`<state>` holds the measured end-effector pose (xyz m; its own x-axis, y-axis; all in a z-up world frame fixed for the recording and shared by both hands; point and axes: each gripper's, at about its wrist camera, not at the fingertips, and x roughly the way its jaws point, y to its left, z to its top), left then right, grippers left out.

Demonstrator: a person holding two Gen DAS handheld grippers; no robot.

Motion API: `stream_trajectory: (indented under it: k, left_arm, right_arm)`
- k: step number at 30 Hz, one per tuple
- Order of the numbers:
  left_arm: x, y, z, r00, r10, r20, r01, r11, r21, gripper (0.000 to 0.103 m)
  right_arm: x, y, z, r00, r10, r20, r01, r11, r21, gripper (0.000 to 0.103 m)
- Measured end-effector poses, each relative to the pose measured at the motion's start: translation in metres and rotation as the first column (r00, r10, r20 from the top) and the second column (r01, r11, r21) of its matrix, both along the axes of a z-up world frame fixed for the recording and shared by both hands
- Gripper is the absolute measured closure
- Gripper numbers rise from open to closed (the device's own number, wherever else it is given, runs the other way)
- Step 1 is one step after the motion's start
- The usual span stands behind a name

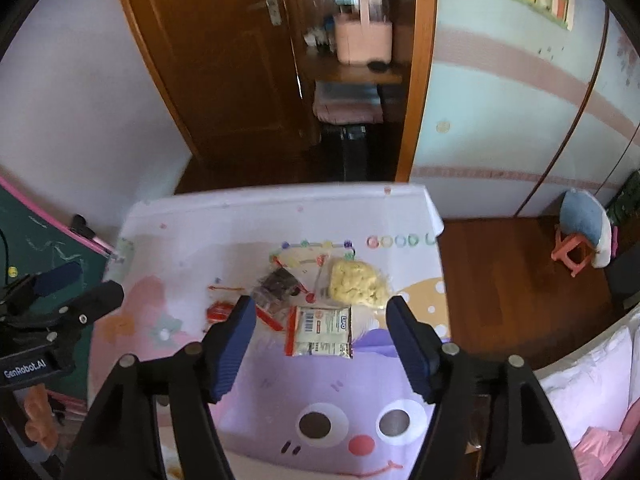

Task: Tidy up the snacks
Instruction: 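Move both tools back over the remaining snacks, then lower right tool onto the white Lipo biscuit bag and grasp it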

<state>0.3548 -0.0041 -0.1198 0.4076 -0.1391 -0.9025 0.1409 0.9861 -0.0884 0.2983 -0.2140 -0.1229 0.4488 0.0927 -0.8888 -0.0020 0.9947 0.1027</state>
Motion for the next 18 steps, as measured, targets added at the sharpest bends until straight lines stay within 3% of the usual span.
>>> stream_trajectory:
  k: [7,18]
  left_arm:
    - [0.025,0.0,-0.096,0.982,0.04,-0.182,-0.042,0.999,-0.006,0.013]
    - [0.035,-0.009,-0.17,0.957,0.069,-0.282,-0.071,0.997,0.006,0.013]
  right_arm:
    - [0.017,0.01,-0.085,0.993,-0.004,-0.122,0.003,1.0,-0.01,0.027]
    - [0.033,0.03,-0.158,0.972,0.002,-0.237,-0.021,0.997,-0.078,0.025]
